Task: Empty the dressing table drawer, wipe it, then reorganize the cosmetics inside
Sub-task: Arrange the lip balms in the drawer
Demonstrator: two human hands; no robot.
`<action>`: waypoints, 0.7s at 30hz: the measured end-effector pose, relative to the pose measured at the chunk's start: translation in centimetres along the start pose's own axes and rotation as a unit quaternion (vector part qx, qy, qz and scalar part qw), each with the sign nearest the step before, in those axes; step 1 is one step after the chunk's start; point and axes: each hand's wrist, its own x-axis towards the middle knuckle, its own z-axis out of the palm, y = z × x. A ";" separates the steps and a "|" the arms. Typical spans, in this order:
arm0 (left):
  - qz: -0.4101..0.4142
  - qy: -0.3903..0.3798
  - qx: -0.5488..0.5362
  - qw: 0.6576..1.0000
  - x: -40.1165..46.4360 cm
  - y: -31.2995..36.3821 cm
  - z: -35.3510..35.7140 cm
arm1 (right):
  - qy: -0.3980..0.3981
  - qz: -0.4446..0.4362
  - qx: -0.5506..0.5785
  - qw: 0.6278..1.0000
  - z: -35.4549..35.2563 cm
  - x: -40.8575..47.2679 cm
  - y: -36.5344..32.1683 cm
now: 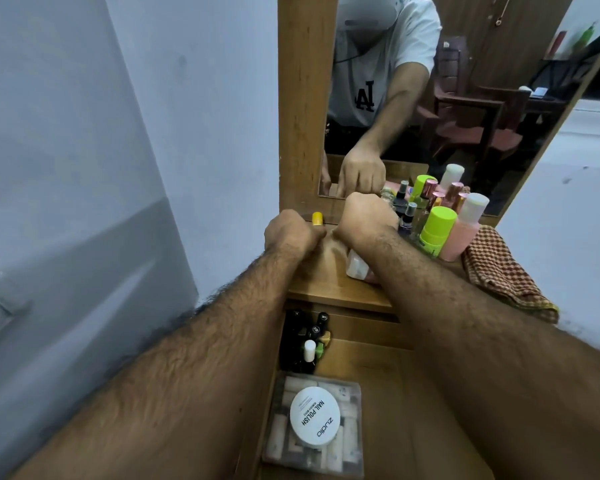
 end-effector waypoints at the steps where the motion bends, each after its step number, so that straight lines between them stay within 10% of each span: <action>1: 0.000 0.004 -0.002 1.000 0.0 -0.1 -0.1 | 0.003 0.004 -0.009 1.000 0.0 0.0 -0.2; 21: 0.010 -0.003 -0.049 0.999 -1.3 -0.6 -1.3 | -0.009 0.033 0.034 0.999 0.0 -0.2 -0.5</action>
